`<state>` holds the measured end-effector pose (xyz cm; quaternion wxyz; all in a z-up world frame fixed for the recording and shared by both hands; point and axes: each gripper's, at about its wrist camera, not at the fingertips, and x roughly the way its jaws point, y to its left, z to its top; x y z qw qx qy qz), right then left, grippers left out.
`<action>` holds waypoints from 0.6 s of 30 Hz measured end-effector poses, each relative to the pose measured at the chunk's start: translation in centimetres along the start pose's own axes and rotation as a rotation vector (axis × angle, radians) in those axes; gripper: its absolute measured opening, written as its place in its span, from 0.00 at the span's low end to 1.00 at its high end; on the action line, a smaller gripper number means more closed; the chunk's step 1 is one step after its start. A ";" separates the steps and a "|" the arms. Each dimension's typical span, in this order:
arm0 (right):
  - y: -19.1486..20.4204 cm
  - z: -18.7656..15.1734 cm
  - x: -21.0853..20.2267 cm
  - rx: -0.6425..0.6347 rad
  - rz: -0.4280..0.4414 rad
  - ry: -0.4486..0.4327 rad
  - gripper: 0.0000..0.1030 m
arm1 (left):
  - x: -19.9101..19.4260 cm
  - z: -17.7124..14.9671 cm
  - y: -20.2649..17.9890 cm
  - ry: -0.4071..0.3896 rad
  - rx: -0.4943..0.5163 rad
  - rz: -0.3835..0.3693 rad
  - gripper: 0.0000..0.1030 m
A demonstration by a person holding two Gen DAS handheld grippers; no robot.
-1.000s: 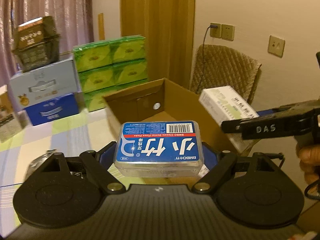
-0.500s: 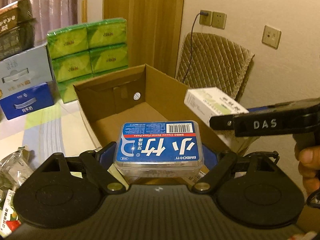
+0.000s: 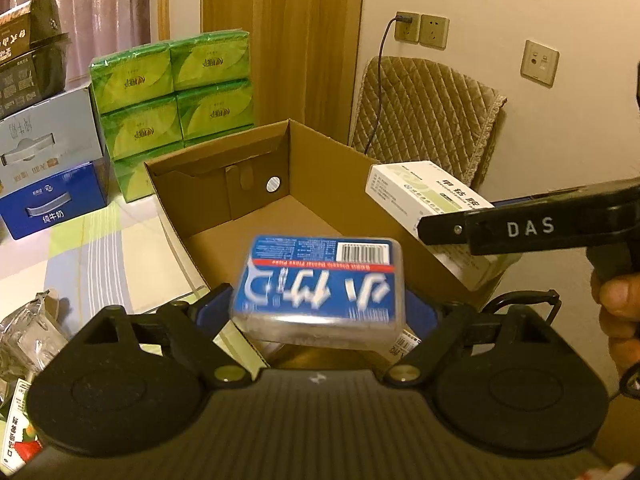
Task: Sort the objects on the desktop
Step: 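Open both tools to drop the toothpick box and tablet box inside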
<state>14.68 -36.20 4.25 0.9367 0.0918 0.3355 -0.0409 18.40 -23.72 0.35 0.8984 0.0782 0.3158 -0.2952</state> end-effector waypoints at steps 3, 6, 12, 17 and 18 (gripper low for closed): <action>0.0 0.0 0.0 -0.007 -0.002 0.000 0.66 | -0.3 0.0 0.1 -0.010 -0.002 0.005 0.85; 0.2 0.0 0.1 -0.011 -0.007 0.000 0.66 | -0.7 -0.1 0.5 -0.014 -0.002 0.012 0.85; 1.0 -0.1 0.6 -0.018 0.006 0.010 0.66 | -1.7 -0.6 0.9 -0.020 -0.006 0.025 0.85; 1.5 -0.2 1.3 -0.019 0.016 0.022 0.66 | -2.1 -1.1 1.6 -0.018 -0.019 0.025 0.85; 1.6 -0.2 1.3 -0.016 0.023 0.020 0.66 | -2.2 -1.2 1.7 -0.018 -0.022 0.026 0.85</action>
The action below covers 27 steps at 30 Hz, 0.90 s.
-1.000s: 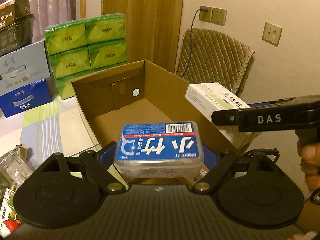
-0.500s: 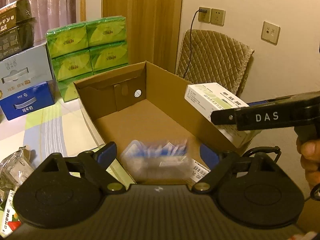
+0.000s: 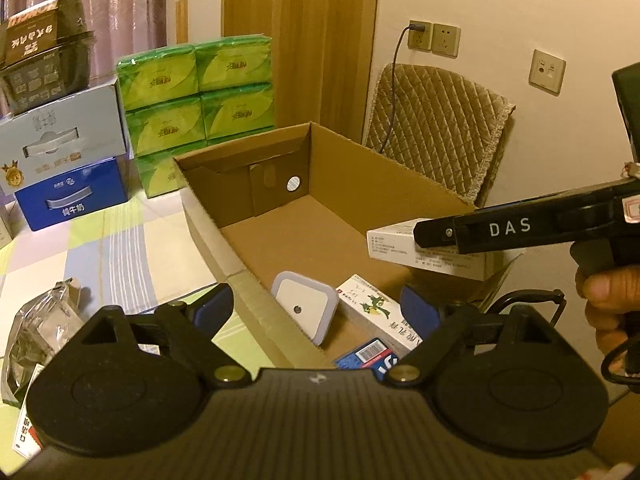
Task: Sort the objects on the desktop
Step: 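Open both tools to drop the toothpick box and tablet box inside, then move both tools back over the table toward the green box and red packet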
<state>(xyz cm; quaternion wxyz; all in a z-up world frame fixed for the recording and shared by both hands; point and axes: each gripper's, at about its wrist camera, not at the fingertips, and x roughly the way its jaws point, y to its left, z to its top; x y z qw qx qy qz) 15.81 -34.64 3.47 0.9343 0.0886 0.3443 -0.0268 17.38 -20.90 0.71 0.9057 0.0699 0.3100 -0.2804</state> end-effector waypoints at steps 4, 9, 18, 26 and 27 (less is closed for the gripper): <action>-0.3 -0.1 -0.4 0.026 -0.008 -0.020 0.83 | -0.4 -0.2 0.4 -0.002 -0.011 0.004 0.85; -0.5 -0.5 -1.4 0.035 -0.009 -0.026 0.84 | -1.1 -0.5 0.8 -0.005 -0.019 0.007 0.85; 0.1 -1.4 -3.7 0.048 0.004 -0.031 0.85 | -3.1 -1.1 1.4 -0.009 -0.033 0.030 0.86; 1.8 -2.8 -6.4 0.067 0.050 -0.042 0.92 | -6.2 -2.6 2.8 -0.006 -0.064 0.076 0.87; 2.2 -3.0 -6.6 0.061 0.056 -0.042 0.93 | -6.6 -2.8 3.1 -0.005 -0.069 0.082 0.87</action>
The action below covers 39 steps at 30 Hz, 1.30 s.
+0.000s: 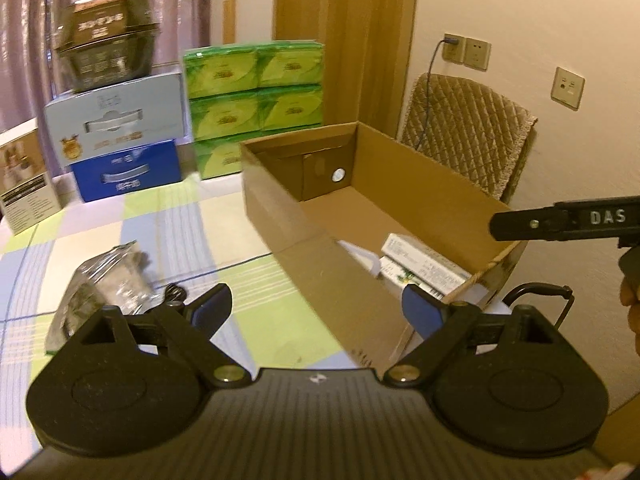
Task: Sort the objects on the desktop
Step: 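Move both tools back over the table toward the green box and red packet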
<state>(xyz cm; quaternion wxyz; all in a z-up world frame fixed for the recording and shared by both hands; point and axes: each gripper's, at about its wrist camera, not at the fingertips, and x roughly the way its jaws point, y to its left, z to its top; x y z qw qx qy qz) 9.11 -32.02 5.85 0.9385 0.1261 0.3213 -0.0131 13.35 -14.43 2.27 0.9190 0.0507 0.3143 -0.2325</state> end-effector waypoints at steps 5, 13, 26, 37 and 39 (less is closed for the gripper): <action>2.3 -0.7 -1.1 -0.029 0.032 -0.006 0.98 | -2.3 -1.2 1.7 0.002 -0.018 0.035 0.90; 7.1 -1.4 -2.4 -0.082 0.116 -0.016 0.98 | -7.1 -4.4 6.4 0.005 -0.037 0.146 0.97; 15.7 -2.8 -0.1 -0.196 0.247 0.027 0.98 | -10.8 -8.5 14.0 0.020 -0.090 0.303 0.99; 18.6 -5.1 5.7 -0.217 0.254 0.115 0.98 | -7.3 -9.8 18.0 0.017 -0.076 0.301 0.99; 19.2 -5.6 7.1 -0.220 0.256 0.135 0.98 | -6.3 -10.0 18.4 0.038 -0.042 0.296 0.99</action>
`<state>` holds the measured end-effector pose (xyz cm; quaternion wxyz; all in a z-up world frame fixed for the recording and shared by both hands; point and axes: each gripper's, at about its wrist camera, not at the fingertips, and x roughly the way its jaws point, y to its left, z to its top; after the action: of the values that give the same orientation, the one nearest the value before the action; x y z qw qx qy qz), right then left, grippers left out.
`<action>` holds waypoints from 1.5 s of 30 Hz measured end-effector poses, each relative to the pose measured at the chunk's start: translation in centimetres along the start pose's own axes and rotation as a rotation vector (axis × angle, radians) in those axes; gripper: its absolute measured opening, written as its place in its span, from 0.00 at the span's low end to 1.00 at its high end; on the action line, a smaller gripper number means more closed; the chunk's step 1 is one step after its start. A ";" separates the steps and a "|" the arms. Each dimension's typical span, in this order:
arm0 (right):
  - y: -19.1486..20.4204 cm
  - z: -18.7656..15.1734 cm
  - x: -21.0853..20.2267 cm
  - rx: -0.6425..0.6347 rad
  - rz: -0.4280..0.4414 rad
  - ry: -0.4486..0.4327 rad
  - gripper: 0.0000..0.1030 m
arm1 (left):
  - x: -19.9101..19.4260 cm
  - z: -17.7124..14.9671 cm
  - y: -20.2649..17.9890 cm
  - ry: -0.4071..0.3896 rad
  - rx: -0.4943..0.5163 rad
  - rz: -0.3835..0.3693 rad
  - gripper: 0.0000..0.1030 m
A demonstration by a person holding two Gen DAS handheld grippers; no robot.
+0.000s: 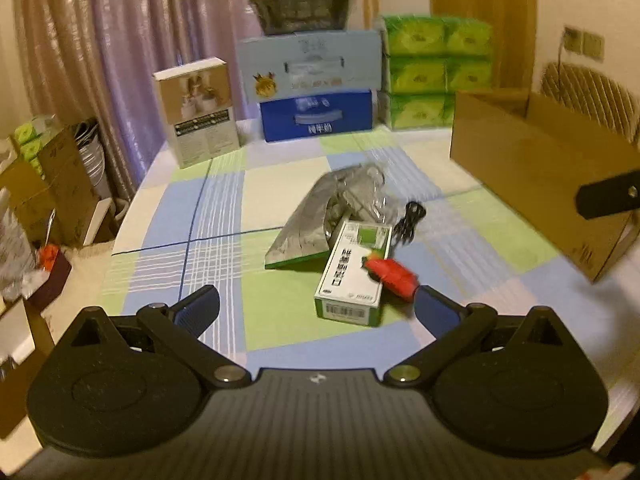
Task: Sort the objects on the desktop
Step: 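Move both tools back over the table toward the green box and red packet, then grasp the green-white mouthwash box with the left tool while the right tool grasps the red snack packet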
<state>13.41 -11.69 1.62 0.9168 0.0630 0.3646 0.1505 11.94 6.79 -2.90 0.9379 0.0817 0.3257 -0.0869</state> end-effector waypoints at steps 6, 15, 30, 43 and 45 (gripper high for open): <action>0.6 -0.2 5.3 -0.026 0.040 0.068 0.98 | 3.2 -0.2 0.9 0.085 0.025 -0.020 0.99; 1.3 -0.2 10.9 -0.070 0.126 0.144 0.88 | 5.8 -0.2 1.4 0.129 0.074 -0.075 0.99; 2.3 0.5 16.1 -0.099 0.127 0.233 0.55 | 7.9 -0.2 1.0 0.163 0.160 -0.085 0.99; -0.7 0.7 15.8 -0.081 0.008 0.253 0.50 | 9.0 0.1 -0.6 0.149 0.150 -0.128 0.99; -1.2 1.0 15.6 -0.076 0.008 0.251 0.60 | 9.2 0.3 -0.7 0.135 0.136 -0.131 0.98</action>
<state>25.09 -7.81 -8.05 0.8651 0.0104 0.4700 0.1746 19.06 5.00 -8.43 0.8984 0.1291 0.3862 -0.1643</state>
